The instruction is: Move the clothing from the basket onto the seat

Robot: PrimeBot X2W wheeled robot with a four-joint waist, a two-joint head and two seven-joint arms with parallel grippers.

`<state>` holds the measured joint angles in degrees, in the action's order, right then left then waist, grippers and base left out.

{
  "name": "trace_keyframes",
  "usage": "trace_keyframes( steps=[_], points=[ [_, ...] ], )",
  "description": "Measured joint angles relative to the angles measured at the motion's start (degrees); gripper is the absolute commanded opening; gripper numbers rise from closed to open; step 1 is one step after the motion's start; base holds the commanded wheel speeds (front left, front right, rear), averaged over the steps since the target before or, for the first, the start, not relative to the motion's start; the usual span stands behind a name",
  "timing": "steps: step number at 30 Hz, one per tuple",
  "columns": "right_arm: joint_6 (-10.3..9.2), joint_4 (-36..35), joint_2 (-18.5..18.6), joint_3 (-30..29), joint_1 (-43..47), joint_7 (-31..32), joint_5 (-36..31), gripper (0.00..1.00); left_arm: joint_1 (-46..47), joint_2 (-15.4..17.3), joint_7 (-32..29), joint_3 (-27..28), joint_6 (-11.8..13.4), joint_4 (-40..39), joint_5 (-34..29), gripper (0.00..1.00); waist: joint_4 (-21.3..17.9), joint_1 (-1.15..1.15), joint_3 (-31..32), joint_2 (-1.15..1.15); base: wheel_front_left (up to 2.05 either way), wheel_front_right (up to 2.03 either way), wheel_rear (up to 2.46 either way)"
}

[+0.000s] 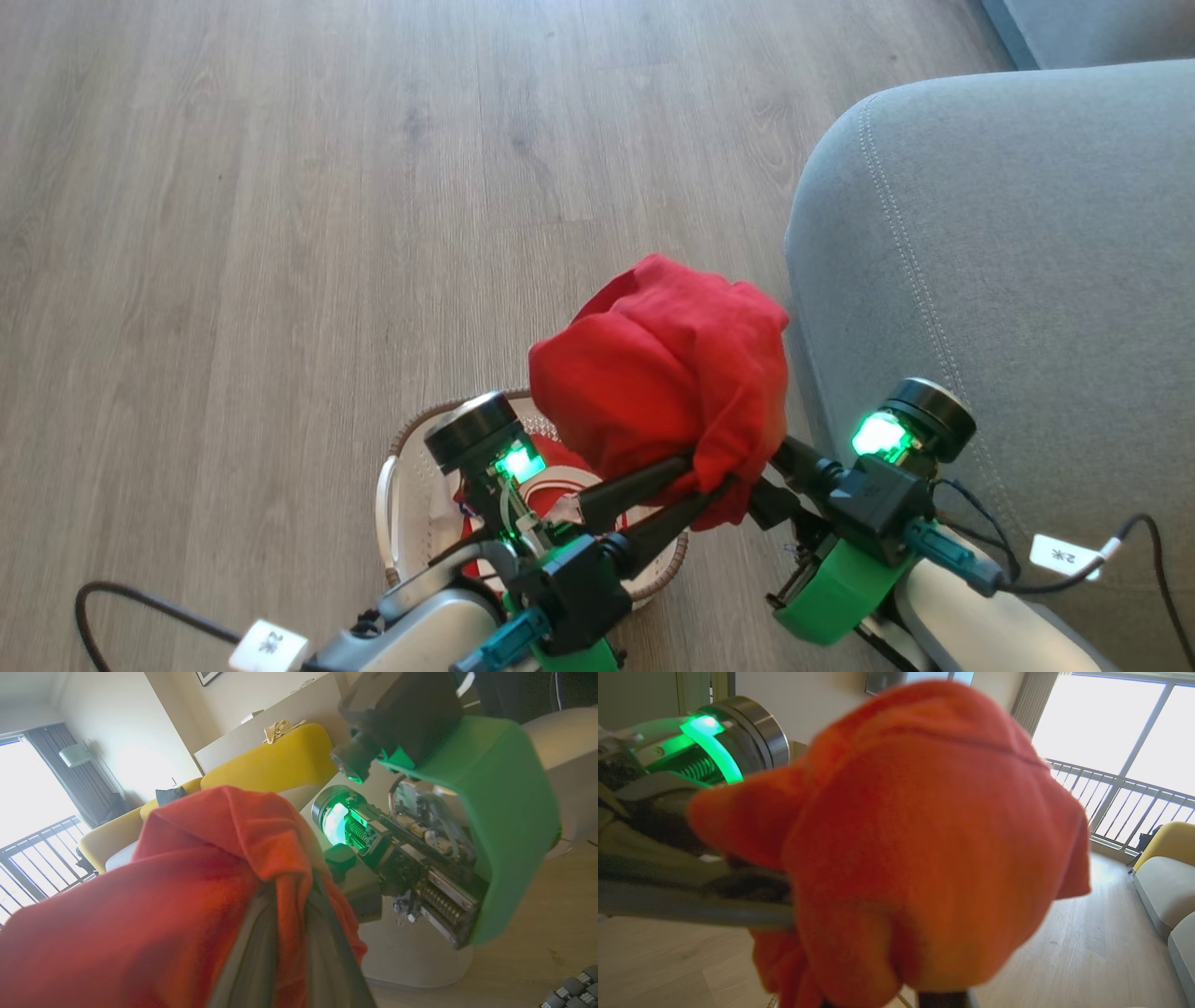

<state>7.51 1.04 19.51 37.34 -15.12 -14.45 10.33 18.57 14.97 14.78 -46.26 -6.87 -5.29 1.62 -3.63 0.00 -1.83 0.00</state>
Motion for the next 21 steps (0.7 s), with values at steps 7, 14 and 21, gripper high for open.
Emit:
trace_keyframes(
  steps=[7,14,21],
  points=[
    [0.0,-1.41,-1.67,-4.13,1.82,0.0,0.12,0.0,-0.96,-0.38,0.0,2.11,0.51,0.13,-0.11,1.0,-0.29,0.0,-0.3,0.0,0.0,0.0,0.0],
    [0.0,-3.31,-2.94,-9.81,1.81,-0.01,-3.49,0.0,-1.3,-0.65,0.0,4.24,0.85,1.01,-0.14,1.0,-0.37,0.0,-0.63,0.0,0.0,0.0,0.0],
    [0.0,-4.21,-3.23,-14.28,1.99,-0.01,-4.32,0.0,-4.41,-1.15,-0.01,8.08,1.23,3.31,0.97,1.0,-0.28,0.0,-0.74,0.0,0.0,0.0,0.0]
  ],
)
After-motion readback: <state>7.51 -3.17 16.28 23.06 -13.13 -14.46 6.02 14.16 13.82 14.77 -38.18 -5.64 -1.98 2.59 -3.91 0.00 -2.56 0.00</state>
